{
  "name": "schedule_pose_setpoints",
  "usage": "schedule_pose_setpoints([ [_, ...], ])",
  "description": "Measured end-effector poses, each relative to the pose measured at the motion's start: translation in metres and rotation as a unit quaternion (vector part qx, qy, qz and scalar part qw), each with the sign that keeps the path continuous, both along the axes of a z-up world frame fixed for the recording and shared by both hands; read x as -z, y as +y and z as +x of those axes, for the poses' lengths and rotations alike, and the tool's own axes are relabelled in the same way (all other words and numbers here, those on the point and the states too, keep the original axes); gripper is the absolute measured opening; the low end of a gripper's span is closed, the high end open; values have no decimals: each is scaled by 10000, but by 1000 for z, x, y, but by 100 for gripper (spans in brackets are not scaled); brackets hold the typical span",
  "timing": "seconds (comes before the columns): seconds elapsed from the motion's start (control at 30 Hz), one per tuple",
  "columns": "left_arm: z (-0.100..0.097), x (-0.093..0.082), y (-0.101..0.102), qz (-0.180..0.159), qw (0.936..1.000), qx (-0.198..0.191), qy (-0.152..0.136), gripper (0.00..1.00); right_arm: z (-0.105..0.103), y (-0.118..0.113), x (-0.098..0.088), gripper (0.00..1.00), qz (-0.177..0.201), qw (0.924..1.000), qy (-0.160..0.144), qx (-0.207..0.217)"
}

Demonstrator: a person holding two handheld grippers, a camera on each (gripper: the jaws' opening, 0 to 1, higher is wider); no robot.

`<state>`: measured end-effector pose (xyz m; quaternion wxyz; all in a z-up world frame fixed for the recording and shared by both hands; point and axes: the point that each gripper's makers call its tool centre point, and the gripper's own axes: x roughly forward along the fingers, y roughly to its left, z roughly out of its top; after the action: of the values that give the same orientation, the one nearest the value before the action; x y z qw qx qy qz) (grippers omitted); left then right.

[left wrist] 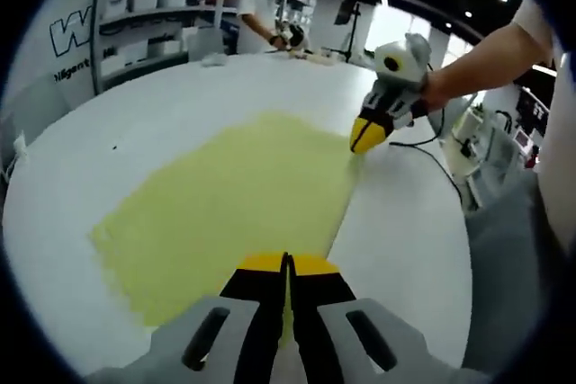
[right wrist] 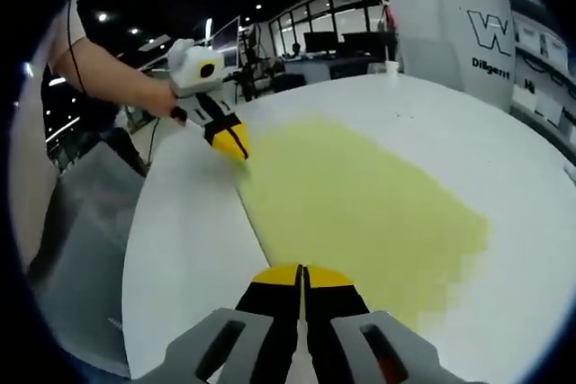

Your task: Fold the garment on the visible template until the final outline fits inside the template.

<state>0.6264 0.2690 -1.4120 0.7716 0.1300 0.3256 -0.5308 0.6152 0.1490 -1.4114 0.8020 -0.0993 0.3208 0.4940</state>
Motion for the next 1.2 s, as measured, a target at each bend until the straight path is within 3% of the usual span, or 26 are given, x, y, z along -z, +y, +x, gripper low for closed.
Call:
schedule_pose_setpoints([
  [0.2, -5, 8, -19, 45, 9997, 243, 18, 0, -5, 41, 8, 0, 9, 9991, -38, -418],
  [0.5, -12, 11, -42, 38, 9983, 576, -31, 0, -7, 75, 11, 0, -47, 9959, -256, -869],
  [0.73, -15, 17, -49, 131, 9970, 754, -66, 0, -8, 83, 17, 0, -183, 9933, -361, -1079],
  [1.03, -17, 29, -42, 334, 9968, 730, 7, 0, -9, 73, 31, 0, -333, 9938, -314, -1016],
  [1.2, -15, 30, -38, 236, 9981, 560, 127, 0, -10, 68, 33, 0, -211, 9958, -276, -843],
])
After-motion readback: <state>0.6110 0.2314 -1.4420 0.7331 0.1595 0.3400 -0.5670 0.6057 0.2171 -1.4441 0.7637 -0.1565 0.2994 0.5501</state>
